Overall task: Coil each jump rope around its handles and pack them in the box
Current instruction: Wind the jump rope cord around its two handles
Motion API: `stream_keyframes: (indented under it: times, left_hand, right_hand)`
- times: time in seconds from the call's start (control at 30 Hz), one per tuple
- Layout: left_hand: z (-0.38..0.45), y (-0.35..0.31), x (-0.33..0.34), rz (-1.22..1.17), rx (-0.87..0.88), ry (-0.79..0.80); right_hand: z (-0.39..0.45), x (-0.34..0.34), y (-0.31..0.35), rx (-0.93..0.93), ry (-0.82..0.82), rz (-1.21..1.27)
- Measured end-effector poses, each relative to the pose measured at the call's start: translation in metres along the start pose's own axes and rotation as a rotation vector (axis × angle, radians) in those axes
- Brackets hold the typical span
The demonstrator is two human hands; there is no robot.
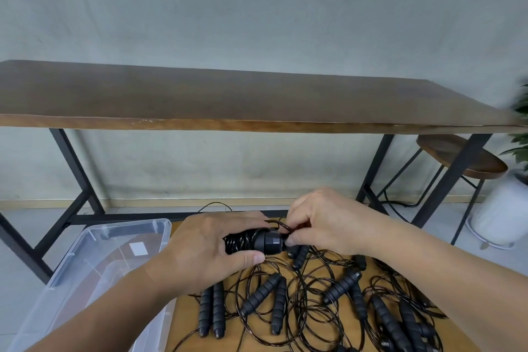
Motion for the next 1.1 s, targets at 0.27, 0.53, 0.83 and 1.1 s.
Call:
stream_keyframes:
  times: [0.27, 0.53, 0.83, 1.1]
  left_hand:
    - [-0.004, 0.004, 0.007, 0.062, -0.007, 0.039]
    - [-0.004, 0.001, -0.005, 0.148, -0.014, -0.042]
    - [-0.006, 0.004, -0.004, 0.183, -0.03, -0.051]
    - [-0.008, -0.002, 0.001, 0.136, 0.002, -0.001]
  right_hand:
    - [-0.004, 0.019, -0.001, 0.068, 0.213, 0.074]
    - [-0.002, 0.013, -0.03, 0.296, -0.05, 0.703]
    - [-0.002, 0.012, -0.031, 0.33, -0.226, 0.642]
    - [0.002, 0.005, -0.015, 0.151, -0.025, 0.118]
Point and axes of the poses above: each hand's wrist, its own z-axis towards the middle knuckle, its own x-axis out of the palm, y = z × x, the point moved 8 cm from there along z, towards the middle knuckle, and after that the axes turned 5 degrees about -x, right-handed, at the moved point
